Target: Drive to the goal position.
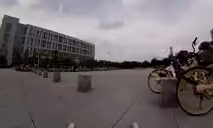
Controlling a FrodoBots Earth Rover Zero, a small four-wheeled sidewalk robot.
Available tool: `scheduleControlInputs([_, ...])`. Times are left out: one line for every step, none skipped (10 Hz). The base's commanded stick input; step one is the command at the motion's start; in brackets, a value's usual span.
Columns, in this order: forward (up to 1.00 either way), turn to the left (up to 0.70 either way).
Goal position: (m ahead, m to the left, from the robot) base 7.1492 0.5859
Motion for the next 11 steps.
scheduleControlInputs([0.70,0.00])
scheduleControlInputs([0.70,0.00])
scheduleControlInputs([0.70,0.00])
scheduleControlInputs([0.70,0.00])
scheduleControlInputs([0.70,0.00])
scheduleControlInputs([0.70,0.00])
scheduleControlInputs([0.70,-0.09])
scheduleControlInputs([0.70,-0.27])
scheduleControlInputs([0.70,-0.27])
scheduleControlInputs([0.70,-0.27])
scheduleControlInputs([0.70,-0.27])
